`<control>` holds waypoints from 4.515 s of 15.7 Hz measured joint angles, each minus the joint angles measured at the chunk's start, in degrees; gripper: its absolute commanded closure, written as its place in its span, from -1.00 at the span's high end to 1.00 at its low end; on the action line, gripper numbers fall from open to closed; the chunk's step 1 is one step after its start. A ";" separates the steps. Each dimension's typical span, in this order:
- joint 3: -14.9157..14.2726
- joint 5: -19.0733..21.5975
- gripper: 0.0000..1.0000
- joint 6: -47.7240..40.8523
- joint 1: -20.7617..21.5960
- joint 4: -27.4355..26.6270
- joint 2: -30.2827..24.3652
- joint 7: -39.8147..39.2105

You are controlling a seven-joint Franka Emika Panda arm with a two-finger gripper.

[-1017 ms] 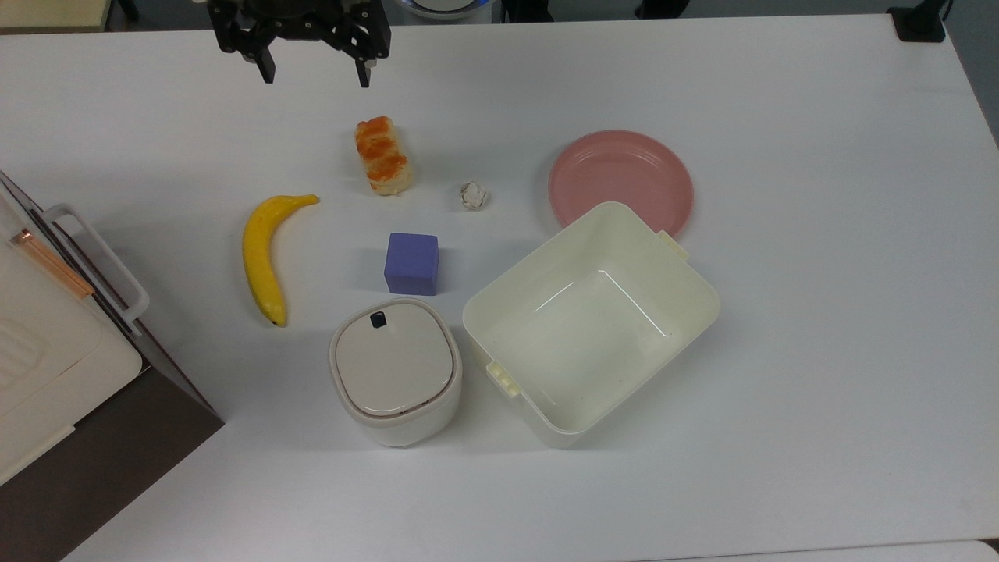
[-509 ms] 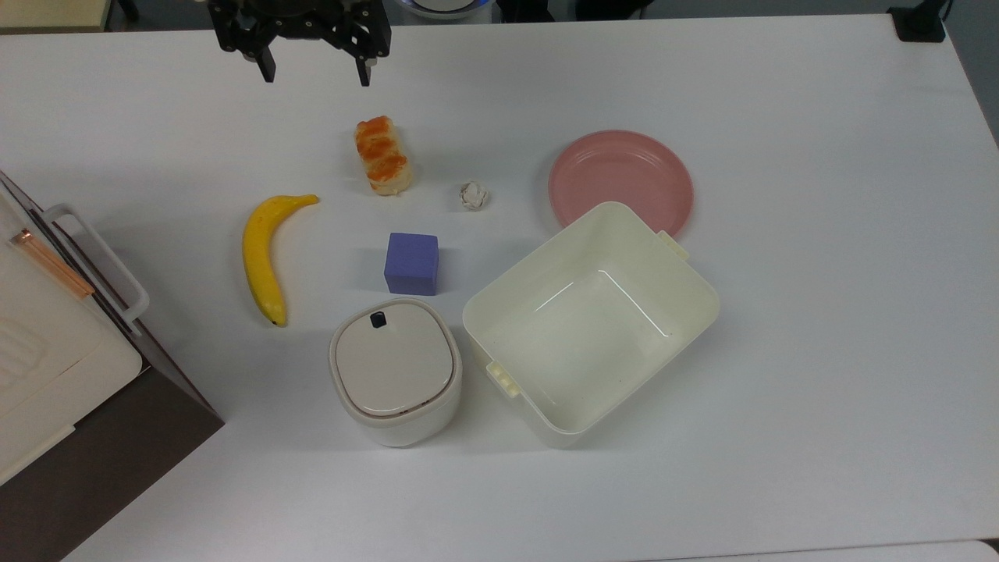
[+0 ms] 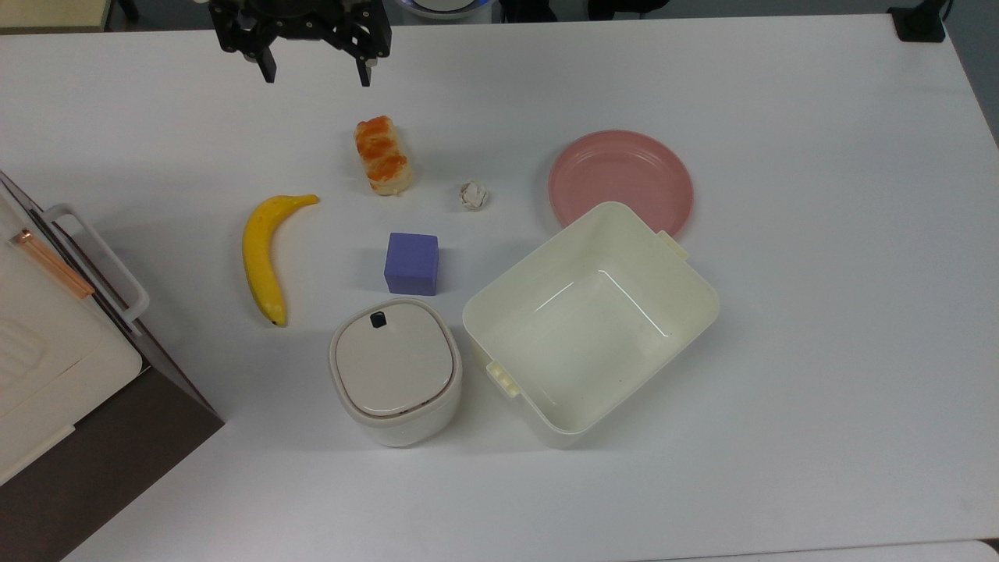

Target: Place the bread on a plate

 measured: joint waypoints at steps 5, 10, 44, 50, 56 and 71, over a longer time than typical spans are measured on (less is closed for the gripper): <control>0.05 -0.13 1.00 0.03 0.50 -2.80 -0.91 -0.27; 0.05 -1.47 1.00 7.14 2.71 -13.86 -5.29 -0.41; -1.52 -9.75 -0.04 17.44 4.75 -34.64 2.29 -1.82; -1.53 -9.75 -0.67 17.44 4.24 -33.78 2.55 -1.28; -1.46 -9.77 -0.67 17.24 4.35 -32.20 2.53 -1.55; 2.45 -5.02 -0.65 10.66 11.35 -14.59 -1.36 14.70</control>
